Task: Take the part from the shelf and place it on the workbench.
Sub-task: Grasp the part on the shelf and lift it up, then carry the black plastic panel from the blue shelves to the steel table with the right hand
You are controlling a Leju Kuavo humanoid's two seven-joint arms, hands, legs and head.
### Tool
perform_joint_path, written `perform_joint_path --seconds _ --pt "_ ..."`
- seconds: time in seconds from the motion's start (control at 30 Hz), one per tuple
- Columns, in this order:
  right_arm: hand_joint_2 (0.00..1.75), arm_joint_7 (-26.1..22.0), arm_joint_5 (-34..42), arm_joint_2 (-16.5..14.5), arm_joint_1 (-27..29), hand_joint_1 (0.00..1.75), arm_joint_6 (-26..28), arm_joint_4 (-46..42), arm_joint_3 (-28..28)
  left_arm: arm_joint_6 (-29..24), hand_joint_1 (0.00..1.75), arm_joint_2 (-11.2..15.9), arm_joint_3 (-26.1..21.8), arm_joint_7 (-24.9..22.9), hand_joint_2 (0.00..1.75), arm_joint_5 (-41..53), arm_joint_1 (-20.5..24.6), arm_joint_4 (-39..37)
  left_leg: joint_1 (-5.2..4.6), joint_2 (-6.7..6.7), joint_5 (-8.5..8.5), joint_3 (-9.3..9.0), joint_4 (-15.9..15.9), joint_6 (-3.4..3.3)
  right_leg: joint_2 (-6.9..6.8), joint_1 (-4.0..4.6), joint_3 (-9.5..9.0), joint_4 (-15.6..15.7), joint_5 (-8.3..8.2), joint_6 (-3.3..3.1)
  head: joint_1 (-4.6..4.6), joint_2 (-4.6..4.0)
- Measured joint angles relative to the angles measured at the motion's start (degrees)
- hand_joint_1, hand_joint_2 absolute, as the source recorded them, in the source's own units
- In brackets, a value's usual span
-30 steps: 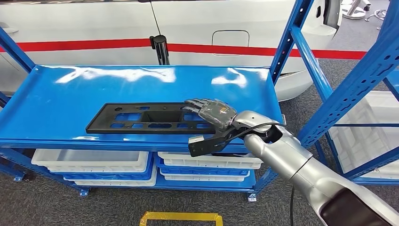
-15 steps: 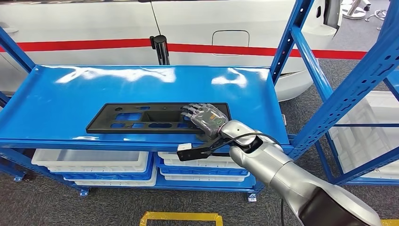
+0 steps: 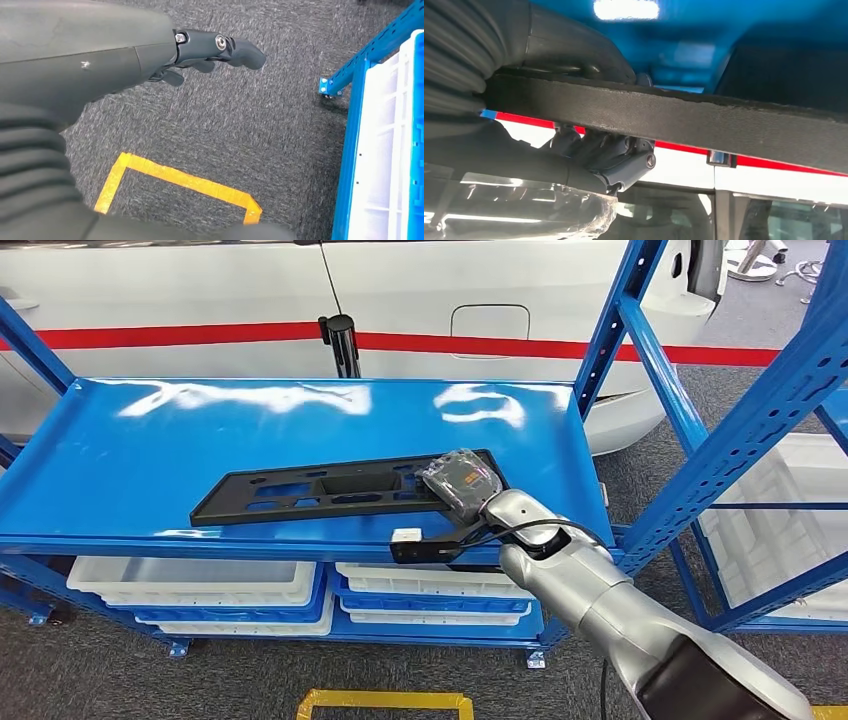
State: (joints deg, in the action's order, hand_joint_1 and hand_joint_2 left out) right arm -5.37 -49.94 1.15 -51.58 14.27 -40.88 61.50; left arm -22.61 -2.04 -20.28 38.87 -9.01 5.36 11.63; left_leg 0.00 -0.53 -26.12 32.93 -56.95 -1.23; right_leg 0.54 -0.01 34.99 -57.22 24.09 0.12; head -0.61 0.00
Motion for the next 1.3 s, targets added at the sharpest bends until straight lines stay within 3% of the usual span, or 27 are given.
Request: perform_joint_path --seconds 0.27,0.43,0.63,0.77,0.9,0.97,1.07,1.1,1.13,1.17,1.23,1.3 --pt "1.75 -1.15 0.06 3.71 3.22 1.75 0.95 -9.06 -5.42 3.89 0.00 -0.14 -0.10 -2.02 1.75 1.17 -0.04 0.00 0.00 0.01 0.00 0.02 0.00 0.00 0.02 0.00 0.01 0.00 0.00 0.00 -0.01 0.00" --pt "1.75 -3.75 2.33 7.03 6.51 1.75 0.01 -20.46 -10.17 4.15 0.00 -0.13 -0.10 -9.54 1.75 2.86 -0.05 0.00 0.00 -0.01 -0.04 0.06 -0.02 -0.04 0.00 -0.03 0.03 0.01 0.00 0.01 0.00 0.00" --pt "1.75 -4.97 3.01 9.08 9.81 1.75 -0.14 -29.58 -14.40 6.74 0.00 -0.11 -0.07 -12.74 1.75 3.30 -0.06 0.00 -0.14 -0.01 -0.19 0.10 -0.12 -0.24 0.00 -0.24 0.02 0.05 -0.01 0.06 -0.01 0.00" --pt "1.75 -5.50 2.78 9.50 11.67 1.75 -0.51 -30.98 -15.66 7.28 0.00 -0.10 0.11 -12.66 1.75 4.16 -0.17 0.00 -0.36 -0.02 -0.33 0.15 -0.31 -0.65 0.00 -0.49 0.00 0.05 -0.04 0.26 -0.02 0.00" --pt "1.75 -6.10 2.13 9.87 13.44 1.75 -0.51 -31.14 -16.43 8.34 0.00 -0.10 0.23 -12.20 1.75 4.23 -0.34 0.00 -0.40 0.09 0.30 0.02 0.10 -1.52 0.01 -0.61 0.04 0.14 -0.18 1.04 -0.02 0.00" --pt "1.75 -6.16 2.10 10.04 13.83 1.75 -0.56 -31.27 -16.92 8.15 0.00 -0.13 0.31 -12.18 1.75 4.49 -0.33 0.00 -0.08 0.30 1.14 -0.23 0.84 -2.08 -0.02 -0.52 1.10 -2.25 1.55 1.09 0.06 0.00" --pt "1.75 -6.22 2.08 10.20 14.41 1.75 -1.01 -31.27 -17.47 8.03 0.00 -0.17 0.45 -12.16 1.75 4.95 -0.32 0.00 0.11 0.43 1.47 -0.03 1.05 -2.35 -0.06 -0.83 5.39 -13.27 6.99 0.73 0.14 0.00" --pt "1.75 -6.22 2.01 10.25 14.72 1.75 -1.16 -31.26 -17.58 8.14 0.00 -0.17 0.46 -12.16 1.75 5.04 -0.32 0.00 0.16 0.44 1.51 0.04 1.03 -2.31 -0.08 -1.01 6.31 -16.05 7.93 1.01 0.14 0.00" --pt "1.75 -6.22 1.92 10.30 15.02 1.75 -1.27 -31.26 -17.71 8.28 0.00 -0.18 0.48 -12.20 1.75 5.16 -0.32 0.00 0.23 0.43 1.56 0.10 1.01 -2.22 -0.10 -1.21 6.19 -16.78 7.98 1.53 0.19 0.00" --pt "1.75 -6.25 1.84 10.34 15.22 1.75 -1.37 -31.25 -17.86 8.35 0.00 -0.21 0.49 -12.26 1.75 5.30 -0.32 0.00 0.33 0.41 1.61 0.13 0.97 -2.10 -0.15 -1.46 4.87 -14.98 7.12 2.22 0.21 0.00" --pt "1.75 -6.41 1.75 10.36 15.31 1.75 -1.72 -31.25 -18.32 8.29 0.00 -0.25 0.51 -12.37 1.75 5.69 -0.30 0.00 0.47 0.37 1.61 0.28 0.68 -1.58 -0.41 -2.05 -0.02 -6.63 4.62 3.48 0.27 0.00" --pt "1.75 -6.62 1.67 10.25 15.26 1.75 -2.21 -31.26 -18.72 8.11 0.00 -0.17 0.52 -12.40 1.75 5.98 -0.23 0.00 0.36 0.30 1.64 0.69 0.19 -0.77 -0.28 -1.94 -3.13 -1.30 3.18 3.64 0.33 0.00"
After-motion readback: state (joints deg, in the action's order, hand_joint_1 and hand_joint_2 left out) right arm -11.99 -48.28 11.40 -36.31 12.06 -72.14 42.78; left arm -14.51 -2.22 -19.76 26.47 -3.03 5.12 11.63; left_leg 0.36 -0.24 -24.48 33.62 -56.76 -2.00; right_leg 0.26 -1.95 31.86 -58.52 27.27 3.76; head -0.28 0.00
